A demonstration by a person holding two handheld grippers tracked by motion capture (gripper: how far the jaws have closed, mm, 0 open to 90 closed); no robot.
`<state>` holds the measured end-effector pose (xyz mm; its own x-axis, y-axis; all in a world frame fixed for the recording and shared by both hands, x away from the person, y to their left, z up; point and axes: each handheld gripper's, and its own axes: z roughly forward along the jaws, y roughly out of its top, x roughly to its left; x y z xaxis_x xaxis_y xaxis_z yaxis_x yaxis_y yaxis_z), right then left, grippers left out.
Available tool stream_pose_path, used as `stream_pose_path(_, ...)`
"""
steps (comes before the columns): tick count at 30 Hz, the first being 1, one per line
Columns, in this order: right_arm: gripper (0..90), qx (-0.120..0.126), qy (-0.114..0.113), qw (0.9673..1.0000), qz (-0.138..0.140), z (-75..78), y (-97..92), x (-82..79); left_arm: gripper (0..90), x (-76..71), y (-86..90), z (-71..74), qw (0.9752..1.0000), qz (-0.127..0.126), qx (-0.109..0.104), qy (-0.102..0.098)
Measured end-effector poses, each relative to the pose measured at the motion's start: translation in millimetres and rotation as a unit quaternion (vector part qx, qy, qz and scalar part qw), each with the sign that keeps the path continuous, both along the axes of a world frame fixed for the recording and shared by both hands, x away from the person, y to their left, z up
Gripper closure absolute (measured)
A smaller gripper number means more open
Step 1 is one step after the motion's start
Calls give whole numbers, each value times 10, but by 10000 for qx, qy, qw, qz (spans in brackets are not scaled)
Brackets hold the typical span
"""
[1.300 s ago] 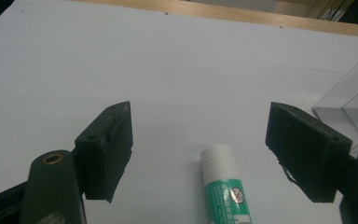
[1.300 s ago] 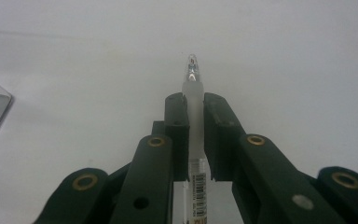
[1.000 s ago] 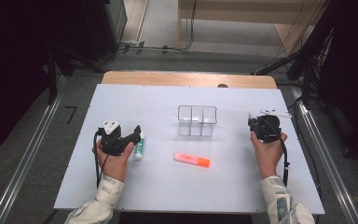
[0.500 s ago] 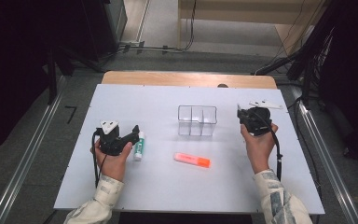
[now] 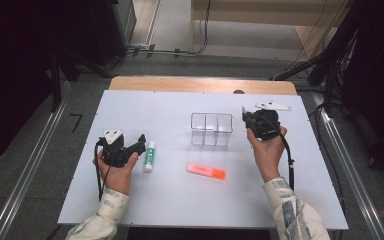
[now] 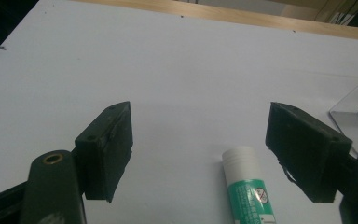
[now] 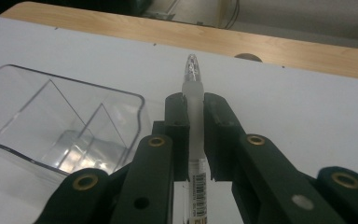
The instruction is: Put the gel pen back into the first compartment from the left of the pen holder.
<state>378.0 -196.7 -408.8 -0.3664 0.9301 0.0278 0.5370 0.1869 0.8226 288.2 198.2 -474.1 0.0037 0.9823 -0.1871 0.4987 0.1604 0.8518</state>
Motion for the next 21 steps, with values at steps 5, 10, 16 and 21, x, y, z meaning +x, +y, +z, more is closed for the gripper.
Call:
stream_pose_path(5,789,34,-49,9999,142,78,107,10,231,-6,17,-3,10000,26,-8,8)
stream_pose_path(10,789,69,-102,9995,276,156,221,21,231,-7,24,-2,10000,24,-17,7)
stream_pose_path(16,790,90,-119,9989,453,229,383,50,231,-7,28,-2,10000,38,-39,-3)
stream_pose_path(21,789,92,-143,9980,613,288,530,72,231,-4,39,-4,10000,43,-39,-1)
